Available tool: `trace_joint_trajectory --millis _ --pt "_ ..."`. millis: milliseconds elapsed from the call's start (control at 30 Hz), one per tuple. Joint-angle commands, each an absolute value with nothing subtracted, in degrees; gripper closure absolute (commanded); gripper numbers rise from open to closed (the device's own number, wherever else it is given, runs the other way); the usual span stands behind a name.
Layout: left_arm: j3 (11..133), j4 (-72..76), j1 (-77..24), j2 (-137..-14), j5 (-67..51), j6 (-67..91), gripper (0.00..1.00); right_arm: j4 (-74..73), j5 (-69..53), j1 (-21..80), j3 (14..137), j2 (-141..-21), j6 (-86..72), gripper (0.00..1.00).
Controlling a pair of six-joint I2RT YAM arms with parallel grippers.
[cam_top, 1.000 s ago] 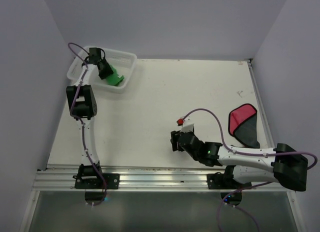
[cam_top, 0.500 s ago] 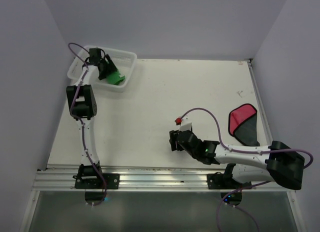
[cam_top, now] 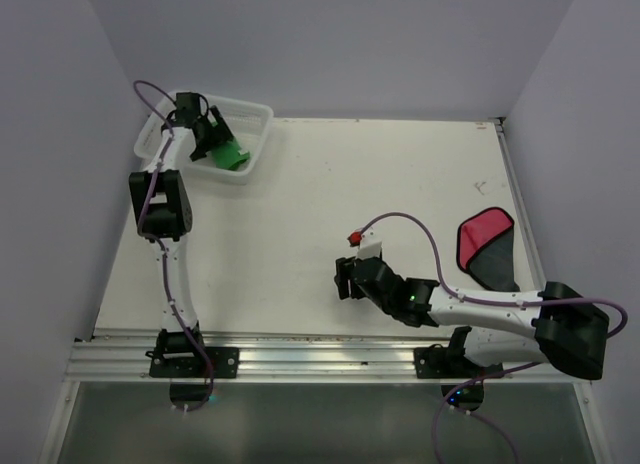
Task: Roll the towels
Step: Place the rolled towel into the container
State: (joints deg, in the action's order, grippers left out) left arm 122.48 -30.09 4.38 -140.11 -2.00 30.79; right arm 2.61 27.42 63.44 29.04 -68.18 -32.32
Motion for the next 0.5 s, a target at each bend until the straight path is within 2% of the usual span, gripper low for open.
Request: trace_joint_trajectory --millis 0,333,467 --pt "125.42 -32.34 4.75 -133.77 -0.61 27.78 0.0 2.29 27.69 63.02 31.38 -66.45 -31.99 0.34" --pt "128.32 -33.39 4.75 -128.67 -2.64 25.05 0.0 -5.09 29.79 61.88 35.51 -63.9 -31.55 0.23" --pt "122.9 -32.26 4.75 -124.03 -2.46 24.17 0.01 -7.29 30.85 61.44 37.08 -63.11 -31.55 0.19"
